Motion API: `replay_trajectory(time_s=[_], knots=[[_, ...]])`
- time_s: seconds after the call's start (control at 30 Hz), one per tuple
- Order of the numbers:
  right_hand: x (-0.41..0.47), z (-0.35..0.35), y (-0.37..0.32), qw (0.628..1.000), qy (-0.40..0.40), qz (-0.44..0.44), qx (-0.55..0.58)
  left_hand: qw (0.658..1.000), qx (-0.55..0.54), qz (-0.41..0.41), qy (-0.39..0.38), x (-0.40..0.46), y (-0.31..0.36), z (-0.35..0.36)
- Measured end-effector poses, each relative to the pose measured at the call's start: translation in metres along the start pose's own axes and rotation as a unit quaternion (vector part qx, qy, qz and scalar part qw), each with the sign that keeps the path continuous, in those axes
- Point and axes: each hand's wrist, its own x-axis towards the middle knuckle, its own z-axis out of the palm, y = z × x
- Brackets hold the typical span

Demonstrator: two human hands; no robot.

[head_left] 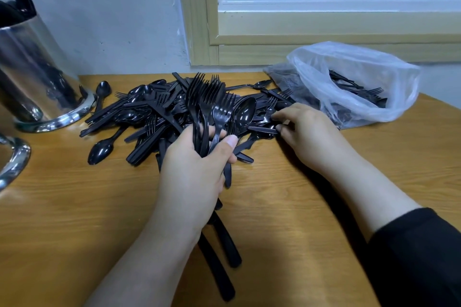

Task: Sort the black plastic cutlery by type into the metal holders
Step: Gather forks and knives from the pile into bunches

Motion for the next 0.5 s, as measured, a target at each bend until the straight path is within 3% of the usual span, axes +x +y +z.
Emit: replay_trajectory(time_s=[0.33,0.5], knots=[[-0.002,-0.003,0.001,0.989,0.022,0.074,0.127,1.000,0.012,0.021,0.006,0.001,-0.002,0.000],[-0.003,-0.011,0.000,0.984,0.126,0.023,0.128,1.000,0.010,0.021,0.011,0.000,0.000,-0.001]])
